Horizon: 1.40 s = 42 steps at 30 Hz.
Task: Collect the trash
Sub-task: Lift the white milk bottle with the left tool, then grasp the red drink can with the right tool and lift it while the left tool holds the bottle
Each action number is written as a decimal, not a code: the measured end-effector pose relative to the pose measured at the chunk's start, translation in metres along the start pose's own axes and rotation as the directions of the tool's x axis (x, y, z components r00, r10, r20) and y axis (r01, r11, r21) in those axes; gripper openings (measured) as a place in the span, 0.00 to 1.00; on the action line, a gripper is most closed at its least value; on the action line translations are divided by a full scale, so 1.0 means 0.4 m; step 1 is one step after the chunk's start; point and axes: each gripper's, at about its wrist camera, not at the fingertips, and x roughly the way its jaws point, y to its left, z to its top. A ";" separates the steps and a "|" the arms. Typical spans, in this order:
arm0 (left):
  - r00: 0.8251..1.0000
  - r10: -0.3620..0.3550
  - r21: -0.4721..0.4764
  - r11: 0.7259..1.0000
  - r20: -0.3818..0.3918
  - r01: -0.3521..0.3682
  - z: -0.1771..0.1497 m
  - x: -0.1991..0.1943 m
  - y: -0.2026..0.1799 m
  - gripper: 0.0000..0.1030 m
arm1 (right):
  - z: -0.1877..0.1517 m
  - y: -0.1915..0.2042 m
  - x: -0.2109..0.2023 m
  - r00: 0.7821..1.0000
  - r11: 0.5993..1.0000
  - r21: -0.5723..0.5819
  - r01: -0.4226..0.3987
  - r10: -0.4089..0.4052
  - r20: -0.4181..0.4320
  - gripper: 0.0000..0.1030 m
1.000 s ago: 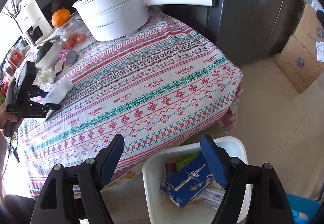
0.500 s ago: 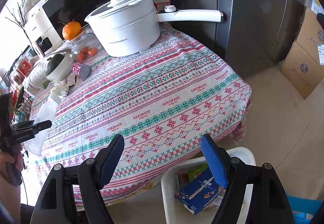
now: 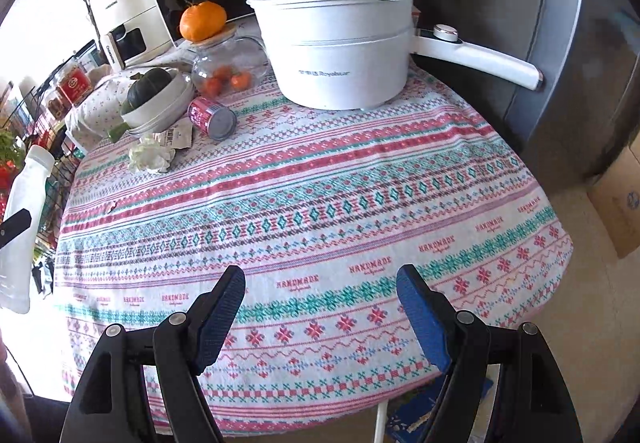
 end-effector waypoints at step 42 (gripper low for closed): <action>1.000 0.004 -0.043 0.999 -0.019 -0.004 0.027 0.047 0.028 0.49 | 0.202 0.283 0.287 0.993 0.943 -0.314 -0.106 0.117 0.017 0.57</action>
